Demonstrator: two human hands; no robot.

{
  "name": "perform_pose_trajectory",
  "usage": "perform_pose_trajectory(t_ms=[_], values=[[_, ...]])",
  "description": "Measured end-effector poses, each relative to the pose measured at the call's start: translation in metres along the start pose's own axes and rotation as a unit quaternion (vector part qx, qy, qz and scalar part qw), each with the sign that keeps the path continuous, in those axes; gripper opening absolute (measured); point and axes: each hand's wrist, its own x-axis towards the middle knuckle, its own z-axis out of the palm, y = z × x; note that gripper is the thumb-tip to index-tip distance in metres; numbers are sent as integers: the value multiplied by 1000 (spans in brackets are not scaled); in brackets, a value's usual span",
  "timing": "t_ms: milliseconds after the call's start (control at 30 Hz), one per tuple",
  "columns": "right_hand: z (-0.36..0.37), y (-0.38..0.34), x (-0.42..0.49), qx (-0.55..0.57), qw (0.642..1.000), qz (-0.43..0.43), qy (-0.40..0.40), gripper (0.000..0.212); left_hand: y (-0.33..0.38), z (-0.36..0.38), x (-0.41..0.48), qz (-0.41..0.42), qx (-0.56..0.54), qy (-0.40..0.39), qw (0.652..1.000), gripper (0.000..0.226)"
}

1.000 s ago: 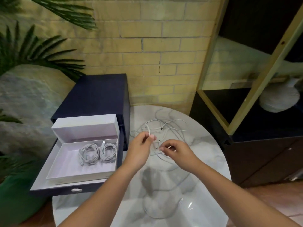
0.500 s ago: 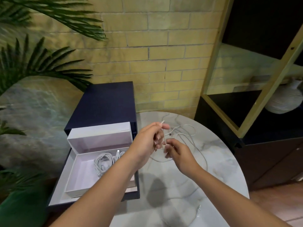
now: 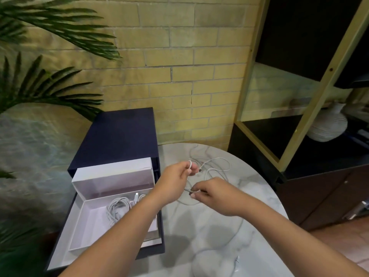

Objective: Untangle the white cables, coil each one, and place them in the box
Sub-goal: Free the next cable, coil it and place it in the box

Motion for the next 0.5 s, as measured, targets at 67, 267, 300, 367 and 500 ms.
perform_pose_trajectory(t_ms=[67,267,300,367,500], values=[[-17,6,-1,-38,999,-3,8,23,0,1,-1,11,56,-4,998,26],[-56,23,-4,-45,995,18,90,7,8,-2,-9,-27,54,-47,997,27],[-59,26,-4,-30,994,14,107,7,10,-3,-11,-21,67,-51,996,30],[-62,28,-3,-3,991,-3,132,5,13,-4,-15,-13,99,-63,993,39],[-65,23,-1,20,987,-25,155,8,14,-2,-19,-1,104,-59,993,35]])
